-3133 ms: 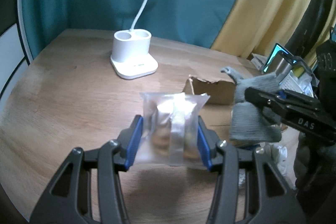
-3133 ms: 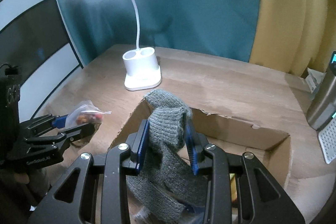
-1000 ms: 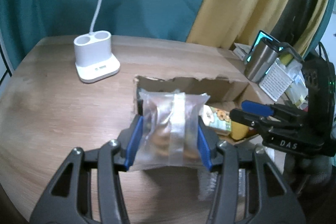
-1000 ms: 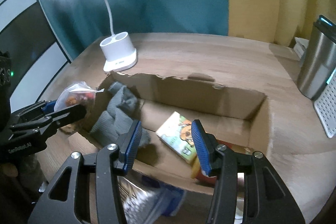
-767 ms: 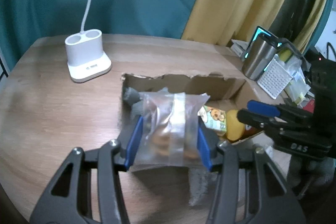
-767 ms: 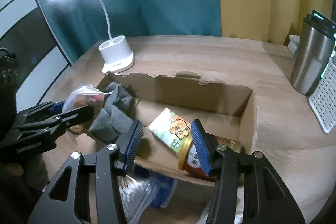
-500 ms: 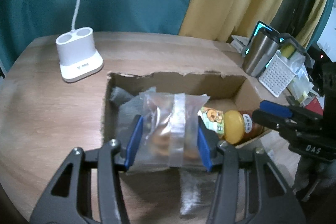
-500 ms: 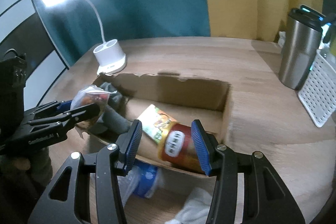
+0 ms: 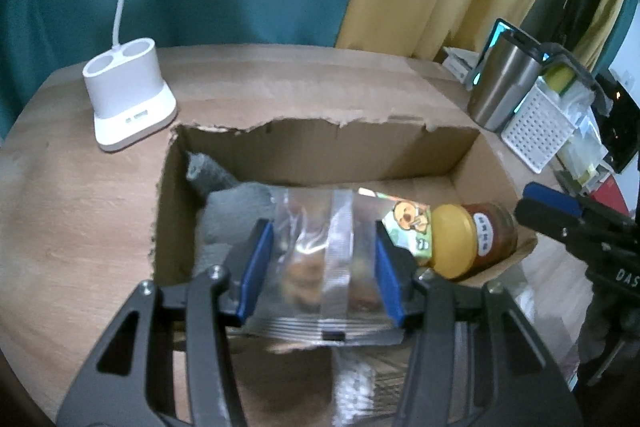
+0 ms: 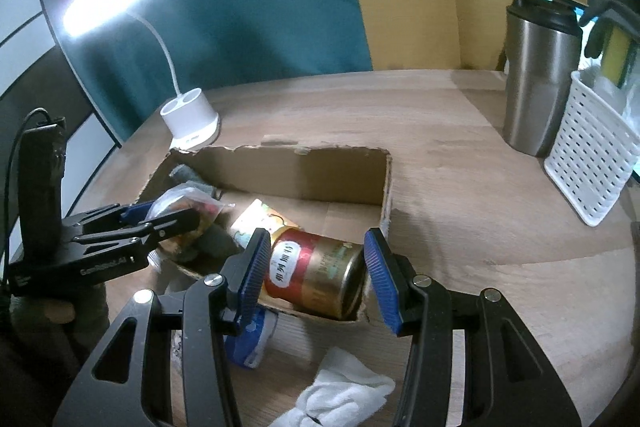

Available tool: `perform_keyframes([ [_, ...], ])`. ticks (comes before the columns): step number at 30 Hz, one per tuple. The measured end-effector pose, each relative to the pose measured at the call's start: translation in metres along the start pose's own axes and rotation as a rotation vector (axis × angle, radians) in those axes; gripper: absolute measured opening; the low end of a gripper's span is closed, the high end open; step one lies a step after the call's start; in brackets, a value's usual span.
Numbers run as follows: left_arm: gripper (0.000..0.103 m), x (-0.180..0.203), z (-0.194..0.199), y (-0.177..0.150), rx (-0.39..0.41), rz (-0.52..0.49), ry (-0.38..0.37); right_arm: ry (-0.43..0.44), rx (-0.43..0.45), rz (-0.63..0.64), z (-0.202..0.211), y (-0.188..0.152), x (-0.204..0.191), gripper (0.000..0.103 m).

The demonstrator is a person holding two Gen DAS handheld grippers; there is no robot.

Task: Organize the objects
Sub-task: 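Drop the gloves into the box with the right tool while the left tool lowers the snack bag in, then grasp the cotton-swab bag with the left tool and lift it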

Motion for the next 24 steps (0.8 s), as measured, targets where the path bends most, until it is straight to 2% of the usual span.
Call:
perform_keyframes([
  [5,0.05,0.0,-0.015,-0.004,-0.031,-0.001,0.013,-0.004,-0.001,-0.008,0.001,-0.002,0.003,0.052],
  [11,0.052,0.001,-0.017,-0.005,-0.024,-0.018,0.028,-0.013,-0.001,-0.018,0.002,-0.006,0.007,0.052],
  [14,0.058,0.003,-0.015,-0.006,-0.031,-0.018,0.021,-0.018,-0.002,-0.022,0.003,-0.008,0.007,0.052],
  [24,0.059,0.01,0.004,-0.01,-0.005,-0.01,-0.006,-0.035,0.009,-0.029,0.012,-0.016,0.007,0.052],
])
Point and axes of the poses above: each gripper's, at about its wrist camera, not at the fingertips, and z roughly against the way its jaws point, x to its right, y to its top, the point moved 10 cm from there along -z, roughly the way its jaws point, and after that the axes turned 14 degrees about -x, right-handed, at the moved point
